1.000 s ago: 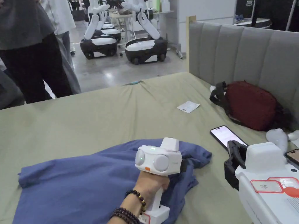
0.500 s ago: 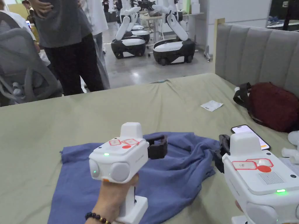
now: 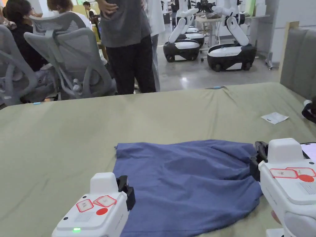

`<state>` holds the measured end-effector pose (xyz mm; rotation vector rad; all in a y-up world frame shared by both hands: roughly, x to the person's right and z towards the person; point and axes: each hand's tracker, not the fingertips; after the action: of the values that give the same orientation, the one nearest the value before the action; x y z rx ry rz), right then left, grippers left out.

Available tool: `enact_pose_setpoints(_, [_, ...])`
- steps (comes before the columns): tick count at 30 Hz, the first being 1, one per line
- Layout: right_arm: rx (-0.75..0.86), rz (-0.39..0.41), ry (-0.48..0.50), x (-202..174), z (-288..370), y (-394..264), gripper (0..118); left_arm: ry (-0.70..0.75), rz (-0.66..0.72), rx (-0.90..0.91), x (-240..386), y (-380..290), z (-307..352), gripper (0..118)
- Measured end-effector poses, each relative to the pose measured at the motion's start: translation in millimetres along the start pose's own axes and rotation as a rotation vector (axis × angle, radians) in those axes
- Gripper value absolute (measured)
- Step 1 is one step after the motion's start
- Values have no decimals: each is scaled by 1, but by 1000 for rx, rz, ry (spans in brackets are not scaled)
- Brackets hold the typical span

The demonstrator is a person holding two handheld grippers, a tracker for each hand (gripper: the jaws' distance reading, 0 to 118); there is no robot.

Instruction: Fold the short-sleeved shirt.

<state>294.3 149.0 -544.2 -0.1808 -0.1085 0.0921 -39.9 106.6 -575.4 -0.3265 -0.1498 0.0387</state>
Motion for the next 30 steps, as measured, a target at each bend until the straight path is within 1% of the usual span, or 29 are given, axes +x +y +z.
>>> enact_pose_setpoints(4, [-7, 16, 20, -6, -7, 0, 4, -21, 17, 3, -18, 33, -42, 0])
enact_pose_setpoints(6, [-10, 30, 26, -9, -13, -2, 4, 15, -61, -15, -25, 53, -77, 1])
enact_pose_setpoints(7, [-10, 33, 28, -10, -18, -3, 4, 56, -96, -45, -28, 63, -96, 15])
enact_pose_setpoints(8, [-13, 32, 29, -10, -23, -5, 4, 60, -96, -56, -33, 71, -119, 43])
enact_pose_setpoints(9, [-17, 28, 30, -10, -28, -7, 4, 39, -102, -98, -41, 78, -146, 92])
enact_pose_setpoints(10, [-21, 24, 30, -9, -34, -9, 4, 38, -85, -140, -47, 82, -172, 118])
enact_pose_setpoints(11, [-26, 21, 27, -9, -39, -11, 4, 44, -74, -194, -52, 84, -198, 114])
enact_pose_setpoints(12, [-35, 18, 22, -8, -46, -14, 4, 32, -92, -239, -59, 86, -226, 99])
enact_pose_setpoints(13, [-44, 15, 19, -6, -52, -17, 4, 14, -72, -284, -66, 85, -250, 94])
enact_pose_setpoints(14, [-54, 8, 11, -5, -58, -21, 4, 39, -93, -337, -71, 83, -277, 94])
enact_pose_setpoints(15, [-65, 5, 3, -3, -63, -24, 4, 59, -87, -360, -75, 78, -298, 94])
enact_pose_setpoints(16, [-83, 6, -9, -2, -69, -27, 4, 97, -109, -377, -78, 75, -320, 94])
enact_pose_setpoints(17, [-98, 11, -20, -1, -73, -30, 4, 109, -124, -393, -83, 73, -338, 94])
enact_pose_setpoints(20, [-129, 10, -32, 6, -85, -40, 4, 105, -98, -423, -91, 69, -376, 93])
enact_pose_setpoints(21, [-137, 11, -39, 8, -88, -44, 4, 79, -80, -440, -94, 66, -386, 91])
enact_pose_setpoints(22, [-142, 13, -48, 9, -89, -47, 4, 80, -64, -463, -95, 63, -393, 86])
enact_pose_setpoints(23, [-150, 14, -57, 11, -92, -49, 4, 88, -58, -504, -89, 59, -387, 86])
enact_pose_setpoints(24, [-159, 15, -62, 14, -93, -52, 4, 120, -58, -532, -87, 51, -391, 83])
enact_pose_setpoints(25, [-169, 14, -69, 15, -94, -54, 4, 99, -56, -550, -85, 46, -391, 79])
enact_pose_setpoints(26, [-182, 10, -81, 17, -95, -56, 4, 122, -53, -490, -81, 46, -384, 78])
enact_pose_setpoints(27, [-200, -2, -96, 20, -96, -58, 4, 111, -55, -494, -75, 50, -376, 69])
enact_pose_setpoints(28, [-222, -19, -115, 22, -97, -59, 4, 93, -60, -488, -71, 53, -372, 52])
enact_pose_setpoints(29, [-259, -39, -146, 25, -100, -59, 4, 78, -83, -464, -67, 55, -366, 21])
enact_pose_setpoints(30, [-299, -54, -175, 29, -105, -60, 4, 56, -84, -458, -65, 57, -363, 4])
